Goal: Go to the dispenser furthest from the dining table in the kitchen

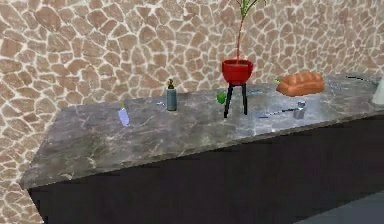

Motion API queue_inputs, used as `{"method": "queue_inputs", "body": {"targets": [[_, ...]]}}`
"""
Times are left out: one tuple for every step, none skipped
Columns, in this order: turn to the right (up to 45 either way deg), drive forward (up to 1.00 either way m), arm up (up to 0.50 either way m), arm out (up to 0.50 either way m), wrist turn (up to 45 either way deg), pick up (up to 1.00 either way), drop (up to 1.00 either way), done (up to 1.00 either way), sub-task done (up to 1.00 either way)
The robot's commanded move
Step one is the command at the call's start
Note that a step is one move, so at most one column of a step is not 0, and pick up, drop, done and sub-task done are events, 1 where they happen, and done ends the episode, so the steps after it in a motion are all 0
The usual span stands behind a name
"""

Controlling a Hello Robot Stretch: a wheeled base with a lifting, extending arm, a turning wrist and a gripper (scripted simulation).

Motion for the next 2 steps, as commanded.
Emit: {"method": "queue_inputs", "body": {"targets": [[0.0,0.15,0.0,0.0,0.0,0.0,0.0,0.0,0.0],[0.0,0.0,0.0,0.0,0.0,0.0,0.0,1.0,0.0]]}}
